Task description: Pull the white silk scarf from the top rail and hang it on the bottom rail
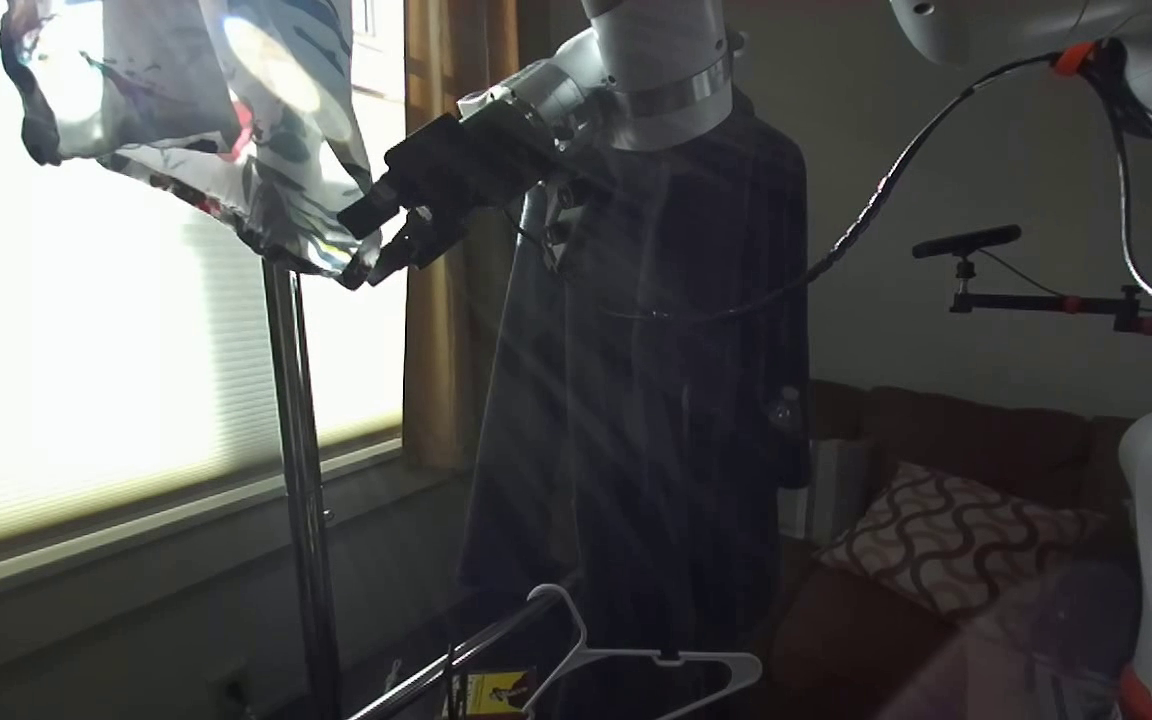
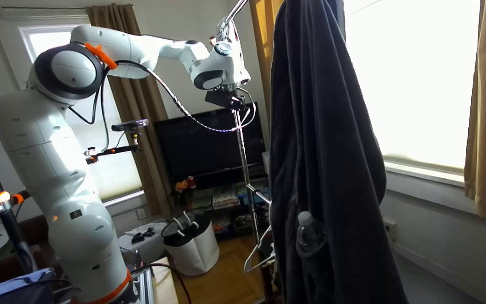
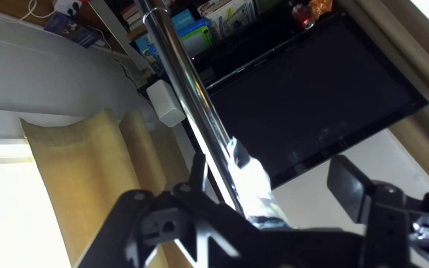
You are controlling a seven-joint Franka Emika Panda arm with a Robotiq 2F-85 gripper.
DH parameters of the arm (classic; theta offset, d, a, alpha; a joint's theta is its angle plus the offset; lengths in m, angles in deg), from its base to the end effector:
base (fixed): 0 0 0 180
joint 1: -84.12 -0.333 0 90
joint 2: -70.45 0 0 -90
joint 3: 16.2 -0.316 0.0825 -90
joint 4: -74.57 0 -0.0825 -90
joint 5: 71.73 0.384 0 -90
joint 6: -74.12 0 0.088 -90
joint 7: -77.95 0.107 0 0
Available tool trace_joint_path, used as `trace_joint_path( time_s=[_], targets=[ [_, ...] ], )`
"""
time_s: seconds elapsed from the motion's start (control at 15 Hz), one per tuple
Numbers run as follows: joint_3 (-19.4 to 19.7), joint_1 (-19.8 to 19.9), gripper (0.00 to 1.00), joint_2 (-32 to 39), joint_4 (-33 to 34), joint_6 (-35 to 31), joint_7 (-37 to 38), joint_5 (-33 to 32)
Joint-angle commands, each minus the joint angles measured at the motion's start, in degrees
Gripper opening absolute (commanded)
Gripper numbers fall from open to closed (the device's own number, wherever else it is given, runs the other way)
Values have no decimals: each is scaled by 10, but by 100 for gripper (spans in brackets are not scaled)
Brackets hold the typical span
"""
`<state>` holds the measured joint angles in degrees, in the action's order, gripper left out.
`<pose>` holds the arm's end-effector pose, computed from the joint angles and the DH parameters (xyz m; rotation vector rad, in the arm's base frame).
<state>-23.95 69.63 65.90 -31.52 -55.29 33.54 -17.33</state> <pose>0.5277 0.2423 0.6154 -2.1426 -0.8044 -0.7465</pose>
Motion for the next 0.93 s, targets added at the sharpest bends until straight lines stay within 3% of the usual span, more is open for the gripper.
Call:
trace_joint_path(
  time_s=[0.0,0.47,0.73,0.87],
  targets=[
    [-13,6,53,8,1,8,-31,22],
    [-19,8,1,16,0,4,-37,29],
    [-20,10,1,3,-15,-1,-27,19],
    [-21,16,1,3,-33,-16,45,-55]
  ],
)
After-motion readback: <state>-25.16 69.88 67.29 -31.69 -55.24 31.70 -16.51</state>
